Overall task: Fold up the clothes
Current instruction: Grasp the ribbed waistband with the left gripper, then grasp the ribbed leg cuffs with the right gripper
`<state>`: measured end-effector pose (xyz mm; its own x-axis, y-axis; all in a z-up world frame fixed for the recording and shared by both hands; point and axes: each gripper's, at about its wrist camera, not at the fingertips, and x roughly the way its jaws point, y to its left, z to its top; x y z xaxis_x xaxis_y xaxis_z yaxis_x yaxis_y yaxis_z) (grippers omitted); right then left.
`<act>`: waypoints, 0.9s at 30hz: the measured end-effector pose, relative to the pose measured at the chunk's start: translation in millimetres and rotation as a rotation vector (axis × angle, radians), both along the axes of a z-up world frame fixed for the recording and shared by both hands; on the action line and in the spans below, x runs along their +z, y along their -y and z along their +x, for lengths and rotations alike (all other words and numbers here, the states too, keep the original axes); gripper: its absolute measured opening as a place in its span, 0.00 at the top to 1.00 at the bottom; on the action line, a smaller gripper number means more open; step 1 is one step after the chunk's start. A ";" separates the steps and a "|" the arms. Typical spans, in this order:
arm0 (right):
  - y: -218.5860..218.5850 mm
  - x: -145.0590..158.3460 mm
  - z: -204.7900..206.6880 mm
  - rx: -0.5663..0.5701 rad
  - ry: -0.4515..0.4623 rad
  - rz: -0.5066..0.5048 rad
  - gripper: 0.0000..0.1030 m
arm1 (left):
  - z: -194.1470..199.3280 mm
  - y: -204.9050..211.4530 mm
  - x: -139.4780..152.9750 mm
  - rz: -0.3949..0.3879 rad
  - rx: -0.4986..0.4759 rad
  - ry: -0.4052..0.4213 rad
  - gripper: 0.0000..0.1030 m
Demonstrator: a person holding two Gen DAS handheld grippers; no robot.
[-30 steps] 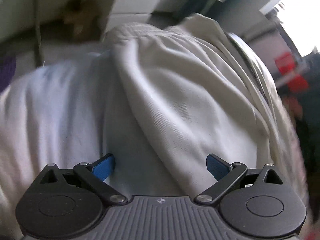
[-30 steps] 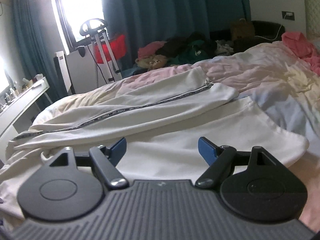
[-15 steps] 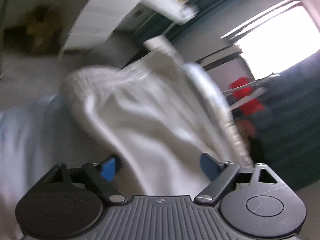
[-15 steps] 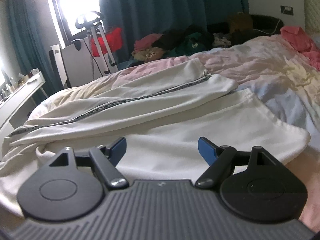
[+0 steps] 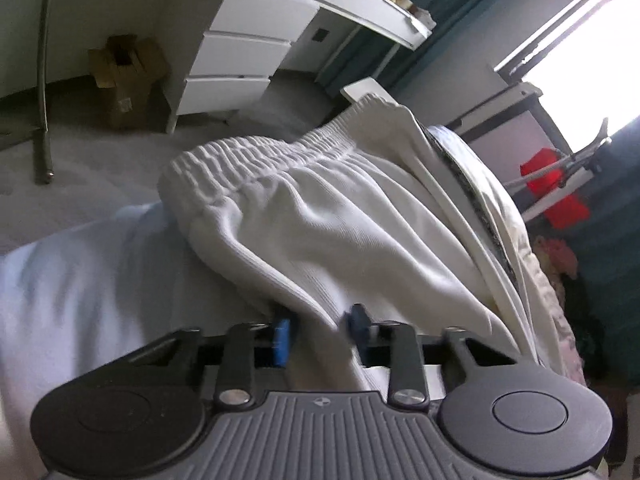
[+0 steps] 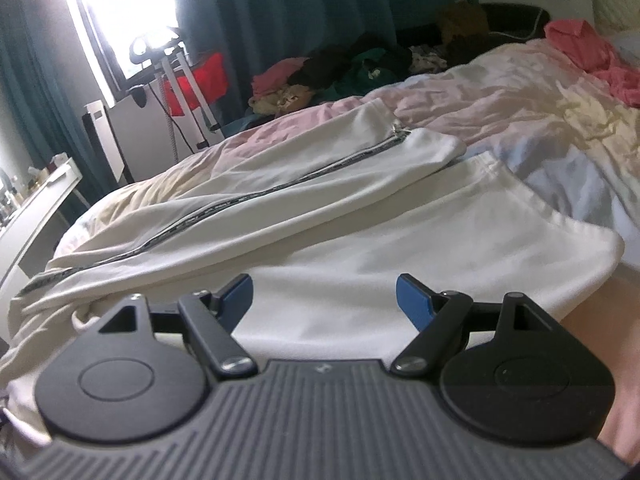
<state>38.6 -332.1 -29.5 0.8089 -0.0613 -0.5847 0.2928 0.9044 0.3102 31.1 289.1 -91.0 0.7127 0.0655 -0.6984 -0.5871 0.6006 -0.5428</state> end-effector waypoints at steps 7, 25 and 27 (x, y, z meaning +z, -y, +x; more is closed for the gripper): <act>34.1 -8.2 -5.3 -0.124 -0.010 0.138 0.22 | -26.7 -11.9 8.3 -0.107 0.058 0.166 0.93; 174.9 -73.5 -86.5 -0.599 0.026 0.831 0.49 | -32.5 -14.5 9.4 -0.156 0.053 0.186 0.79; 173.3 -79.5 -96.9 -0.691 0.008 0.831 0.50 | -33.1 -14.2 7.9 -0.159 0.052 0.175 0.71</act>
